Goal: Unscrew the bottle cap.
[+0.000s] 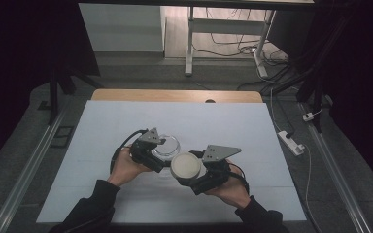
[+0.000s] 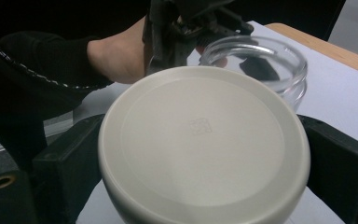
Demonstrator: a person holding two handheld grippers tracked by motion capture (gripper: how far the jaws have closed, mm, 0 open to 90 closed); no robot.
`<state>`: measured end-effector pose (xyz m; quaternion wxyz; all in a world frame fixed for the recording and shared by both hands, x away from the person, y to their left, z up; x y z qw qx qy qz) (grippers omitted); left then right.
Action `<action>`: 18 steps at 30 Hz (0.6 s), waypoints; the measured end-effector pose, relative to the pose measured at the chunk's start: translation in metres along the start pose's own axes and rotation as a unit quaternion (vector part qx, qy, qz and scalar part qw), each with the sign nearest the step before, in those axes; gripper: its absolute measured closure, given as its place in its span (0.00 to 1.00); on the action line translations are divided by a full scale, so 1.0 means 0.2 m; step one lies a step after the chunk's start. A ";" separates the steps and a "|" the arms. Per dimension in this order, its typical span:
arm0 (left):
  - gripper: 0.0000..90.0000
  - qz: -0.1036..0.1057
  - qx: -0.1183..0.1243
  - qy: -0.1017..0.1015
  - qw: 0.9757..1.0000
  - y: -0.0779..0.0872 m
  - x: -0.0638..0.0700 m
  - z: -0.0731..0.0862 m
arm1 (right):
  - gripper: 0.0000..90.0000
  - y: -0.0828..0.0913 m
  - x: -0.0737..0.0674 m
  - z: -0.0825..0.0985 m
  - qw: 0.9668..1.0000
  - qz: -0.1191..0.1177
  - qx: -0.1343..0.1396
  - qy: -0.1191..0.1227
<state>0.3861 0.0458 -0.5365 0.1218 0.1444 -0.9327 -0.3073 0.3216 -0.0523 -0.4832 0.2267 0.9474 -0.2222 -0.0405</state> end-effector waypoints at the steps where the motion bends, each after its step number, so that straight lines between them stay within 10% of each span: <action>1: 0.08 -0.001 -0.001 -0.001 1.000 0.00 -0.01 0.00 | 0.08 0.00 0.00 0.01 1.000 0.001 -0.001 0.000; 18: 0.08 -0.014 0.010 0.002 1.000 -0.03 -0.08 -0.08 | 0.08 0.00 -0.07 0.11 1.000 -0.003 -0.017 0.003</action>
Point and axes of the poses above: each handheld gripper's, and its own axes: y roughly backward along the jaws, z roughly out of its underside, x roughly to its right, the point moved 10 cm from there along -y, roughly forward along the jaws, and after that the axes turned 8 degrees about z, right-handed, at the moved point
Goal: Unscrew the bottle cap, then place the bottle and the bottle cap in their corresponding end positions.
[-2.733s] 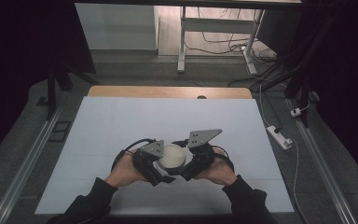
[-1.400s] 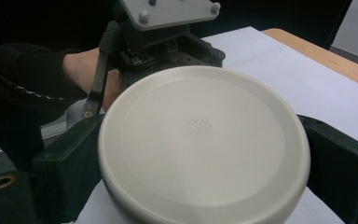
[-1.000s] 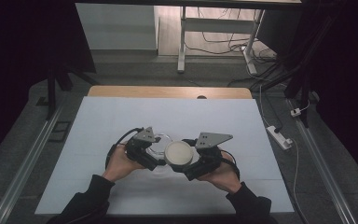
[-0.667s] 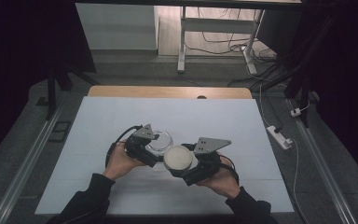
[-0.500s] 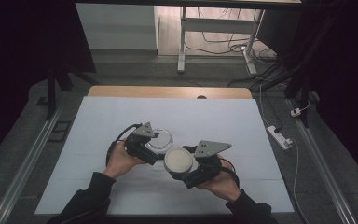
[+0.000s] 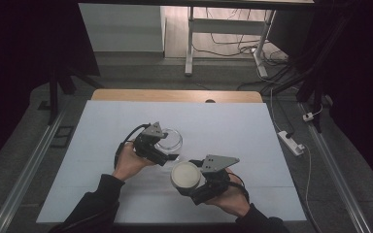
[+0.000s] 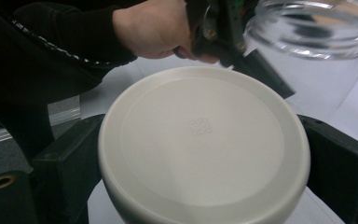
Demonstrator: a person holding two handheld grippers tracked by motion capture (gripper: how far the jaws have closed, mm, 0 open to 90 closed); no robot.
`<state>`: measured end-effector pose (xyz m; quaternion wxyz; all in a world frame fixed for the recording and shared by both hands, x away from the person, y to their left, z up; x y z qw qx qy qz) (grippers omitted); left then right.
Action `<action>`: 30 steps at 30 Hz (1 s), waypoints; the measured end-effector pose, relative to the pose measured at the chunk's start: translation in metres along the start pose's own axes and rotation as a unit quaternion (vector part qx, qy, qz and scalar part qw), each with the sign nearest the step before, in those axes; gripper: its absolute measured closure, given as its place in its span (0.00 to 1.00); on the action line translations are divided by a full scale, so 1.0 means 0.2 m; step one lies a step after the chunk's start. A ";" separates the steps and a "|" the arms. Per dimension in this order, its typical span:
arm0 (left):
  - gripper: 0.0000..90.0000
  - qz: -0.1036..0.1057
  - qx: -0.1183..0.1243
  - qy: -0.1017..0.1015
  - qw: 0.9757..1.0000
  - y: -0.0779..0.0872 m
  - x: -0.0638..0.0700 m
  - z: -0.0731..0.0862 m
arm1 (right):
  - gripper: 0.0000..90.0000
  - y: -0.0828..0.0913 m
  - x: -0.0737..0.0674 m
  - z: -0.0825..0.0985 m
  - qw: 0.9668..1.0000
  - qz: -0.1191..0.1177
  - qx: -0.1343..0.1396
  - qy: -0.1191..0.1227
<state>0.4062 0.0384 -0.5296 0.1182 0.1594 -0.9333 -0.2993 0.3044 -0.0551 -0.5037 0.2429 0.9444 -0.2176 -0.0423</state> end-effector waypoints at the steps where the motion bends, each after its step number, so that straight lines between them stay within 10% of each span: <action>1: 0.08 0.000 0.000 -0.002 1.000 0.00 0.00 0.00 | 0.08 0.00 0.00 0.01 1.000 -0.001 0.000 -0.001; 30: 0.08 -0.024 0.010 0.005 1.000 -0.08 -0.15 -0.10 | 0.08 -0.14 0.00 0.18 0.999 0.006 -0.034 0.004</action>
Point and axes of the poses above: each handheld gripper's, and its own axes: y roughly backward along the jaws, z roughly out of its underside, x roughly to its right, the point moved 10 cm from there along -y, roughly forward along the jaws, and after that the axes turned 8 degrees about z, right-handed, at the moved point
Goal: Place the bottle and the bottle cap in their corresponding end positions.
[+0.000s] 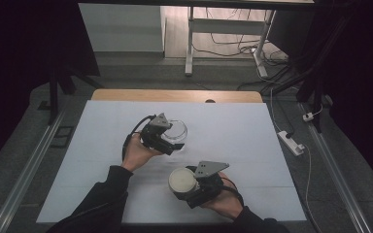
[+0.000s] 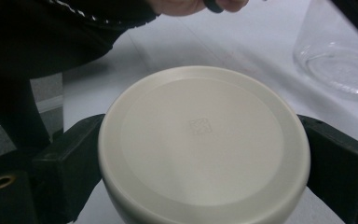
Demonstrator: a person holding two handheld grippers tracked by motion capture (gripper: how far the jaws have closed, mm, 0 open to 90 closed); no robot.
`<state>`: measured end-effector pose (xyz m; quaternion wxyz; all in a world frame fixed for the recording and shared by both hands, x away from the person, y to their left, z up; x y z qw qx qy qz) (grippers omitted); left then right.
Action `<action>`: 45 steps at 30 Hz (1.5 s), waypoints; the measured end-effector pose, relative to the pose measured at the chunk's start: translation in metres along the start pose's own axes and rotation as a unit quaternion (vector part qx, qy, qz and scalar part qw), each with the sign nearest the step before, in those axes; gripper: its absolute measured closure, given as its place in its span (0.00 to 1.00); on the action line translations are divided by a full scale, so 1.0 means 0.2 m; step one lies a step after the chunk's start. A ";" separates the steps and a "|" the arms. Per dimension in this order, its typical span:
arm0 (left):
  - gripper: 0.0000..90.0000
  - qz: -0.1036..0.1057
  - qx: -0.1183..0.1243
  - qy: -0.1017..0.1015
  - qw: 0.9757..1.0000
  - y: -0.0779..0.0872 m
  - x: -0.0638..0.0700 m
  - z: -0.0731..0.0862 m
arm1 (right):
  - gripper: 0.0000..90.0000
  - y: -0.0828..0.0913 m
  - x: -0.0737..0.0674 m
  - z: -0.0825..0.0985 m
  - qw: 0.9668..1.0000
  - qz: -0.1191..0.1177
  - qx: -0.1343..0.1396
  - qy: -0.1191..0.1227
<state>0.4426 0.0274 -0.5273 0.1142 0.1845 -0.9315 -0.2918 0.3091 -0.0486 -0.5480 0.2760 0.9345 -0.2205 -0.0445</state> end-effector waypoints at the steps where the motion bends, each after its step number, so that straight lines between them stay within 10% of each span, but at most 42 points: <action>1: 0.08 -0.001 0.003 0.002 1.000 0.00 0.00 0.00 | 0.08 -0.01 0.00 0.01 1.000 0.001 -0.002 0.002; 45: 0.08 -0.047 -0.011 0.028 0.998 -0.20 -0.24 0.07 | 0.08 -0.27 0.07 0.19 0.995 0.032 -0.097 0.011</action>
Point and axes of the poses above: each handheld gripper's, and its own axes: y roughly backward along the jaws, z roughly out of its underside, x roughly to its right, the point moved 10 cm from there along -y, roughly forward along the jaws, and after that the axes turned 8 degrees about z, right-handed, at the moved point
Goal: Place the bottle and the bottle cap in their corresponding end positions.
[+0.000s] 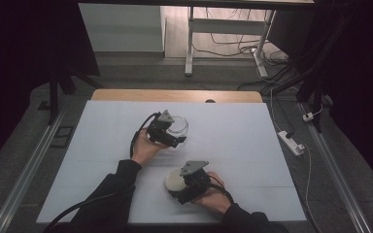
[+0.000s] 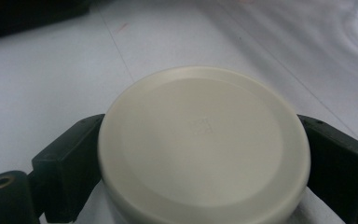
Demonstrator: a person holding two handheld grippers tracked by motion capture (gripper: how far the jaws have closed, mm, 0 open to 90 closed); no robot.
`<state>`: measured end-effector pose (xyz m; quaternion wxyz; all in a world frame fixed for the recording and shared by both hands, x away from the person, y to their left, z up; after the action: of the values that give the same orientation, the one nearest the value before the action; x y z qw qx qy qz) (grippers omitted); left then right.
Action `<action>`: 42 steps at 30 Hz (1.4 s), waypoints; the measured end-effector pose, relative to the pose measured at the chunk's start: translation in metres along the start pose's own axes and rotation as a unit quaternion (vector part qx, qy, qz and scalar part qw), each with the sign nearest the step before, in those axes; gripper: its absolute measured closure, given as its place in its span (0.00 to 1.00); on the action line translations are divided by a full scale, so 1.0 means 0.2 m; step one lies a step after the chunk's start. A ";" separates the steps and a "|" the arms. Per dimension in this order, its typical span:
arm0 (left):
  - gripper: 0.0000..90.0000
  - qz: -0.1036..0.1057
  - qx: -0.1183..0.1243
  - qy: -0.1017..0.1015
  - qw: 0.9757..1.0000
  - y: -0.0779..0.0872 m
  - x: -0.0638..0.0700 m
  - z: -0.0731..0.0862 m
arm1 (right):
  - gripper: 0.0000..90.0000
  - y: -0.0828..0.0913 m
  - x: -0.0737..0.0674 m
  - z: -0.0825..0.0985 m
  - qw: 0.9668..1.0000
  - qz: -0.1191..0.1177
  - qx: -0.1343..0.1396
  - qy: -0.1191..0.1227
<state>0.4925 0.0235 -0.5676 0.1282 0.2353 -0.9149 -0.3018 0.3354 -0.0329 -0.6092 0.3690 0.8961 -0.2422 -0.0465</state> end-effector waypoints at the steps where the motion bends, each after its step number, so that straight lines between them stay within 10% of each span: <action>1: 0.08 -0.001 -0.001 -0.001 1.000 0.00 0.00 0.00 | 0.08 0.00 0.00 0.00 1.000 0.001 -0.003 0.000; 42: 0.00 0.015 -0.035 0.032 0.999 0.04 0.03 0.09 | 0.00 0.06 0.02 -0.03 1.000 -0.006 0.012 -0.021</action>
<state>0.4787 0.0353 -0.5755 0.1701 0.2265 -0.9026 -0.3242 0.3358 -0.0383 -0.5953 0.3531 0.9006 -0.2449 -0.0648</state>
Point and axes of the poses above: each handheld gripper's, and its own axes: y roughly backward along the jaws, z roughly out of its underside, x roughly to its right, the point moved 10 cm from there along -y, roughly forward along the jaws, and after that the axes turned 8 degrees about z, right-handed, at the moved point
